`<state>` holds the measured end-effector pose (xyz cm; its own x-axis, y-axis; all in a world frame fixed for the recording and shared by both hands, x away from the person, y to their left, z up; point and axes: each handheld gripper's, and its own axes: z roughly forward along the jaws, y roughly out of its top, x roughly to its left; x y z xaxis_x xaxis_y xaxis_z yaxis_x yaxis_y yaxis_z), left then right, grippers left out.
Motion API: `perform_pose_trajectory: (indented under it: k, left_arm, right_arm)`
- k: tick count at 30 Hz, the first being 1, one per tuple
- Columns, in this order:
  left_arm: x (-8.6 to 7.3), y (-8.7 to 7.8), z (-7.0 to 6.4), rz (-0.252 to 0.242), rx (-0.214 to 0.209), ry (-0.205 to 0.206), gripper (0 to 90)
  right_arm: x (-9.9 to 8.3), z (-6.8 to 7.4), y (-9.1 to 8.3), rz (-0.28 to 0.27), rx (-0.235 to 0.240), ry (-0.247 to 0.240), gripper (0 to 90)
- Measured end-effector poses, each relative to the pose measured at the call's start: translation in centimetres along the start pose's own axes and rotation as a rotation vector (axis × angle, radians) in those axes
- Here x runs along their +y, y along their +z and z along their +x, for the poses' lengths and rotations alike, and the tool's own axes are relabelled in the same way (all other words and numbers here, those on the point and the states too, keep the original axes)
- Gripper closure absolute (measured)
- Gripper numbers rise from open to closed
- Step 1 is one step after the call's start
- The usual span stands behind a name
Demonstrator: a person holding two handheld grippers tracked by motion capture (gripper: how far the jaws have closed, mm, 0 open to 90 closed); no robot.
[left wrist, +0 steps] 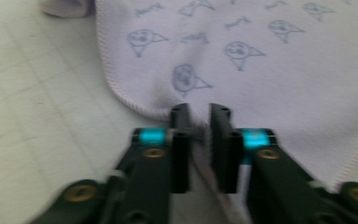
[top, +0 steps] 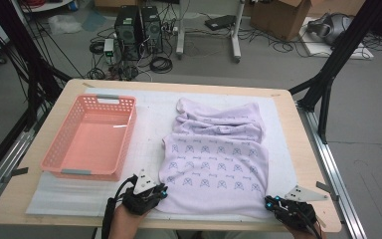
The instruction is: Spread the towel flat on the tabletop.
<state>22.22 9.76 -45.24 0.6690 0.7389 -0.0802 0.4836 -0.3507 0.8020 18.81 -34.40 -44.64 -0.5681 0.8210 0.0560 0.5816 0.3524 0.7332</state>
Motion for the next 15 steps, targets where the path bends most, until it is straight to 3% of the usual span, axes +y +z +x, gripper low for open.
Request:
perform_pose_trajectory:
  k: [4, 8, 15]
  left_arm:
    - [-0.4, -1.0, -0.1, 0.007, -0.028, -0.038, 85.4]
    - [-1.1, -2.8, -0.1, -0.016, -0.060, -0.071, 85.5]
    - [-2.7, -4.8, -1.1, -0.024, -0.093, -0.041, 85.8]
  right_arm:
    - [-0.1, 0.0, -0.4, 0.015, 0.019, 0.016, 86.2]
    - [-0.8, -0.1, -1.6, 0.023, 0.044, 0.022, 86.6]
    - [-2.5, 0.9, -3.4, 0.041, 0.068, 0.001, 86.7]
